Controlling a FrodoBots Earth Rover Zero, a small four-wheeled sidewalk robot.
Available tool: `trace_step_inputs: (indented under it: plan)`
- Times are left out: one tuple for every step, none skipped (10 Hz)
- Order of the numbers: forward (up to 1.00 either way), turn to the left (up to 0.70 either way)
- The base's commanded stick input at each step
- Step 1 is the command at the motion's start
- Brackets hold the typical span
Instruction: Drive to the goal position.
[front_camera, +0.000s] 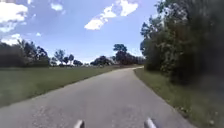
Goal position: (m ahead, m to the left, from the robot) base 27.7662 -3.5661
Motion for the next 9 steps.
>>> trace_step_inputs:
  plan:
    - [0.5,0.0]
    - [0.5,0.0]
    - [0.5,0.0]
    - [0.5,0.0]
    - [0.5,0.0]
    - [0.5,0.0]
    - [0.5,0.0]
    - [0.5,0.0]
    - [0.5,0.0]
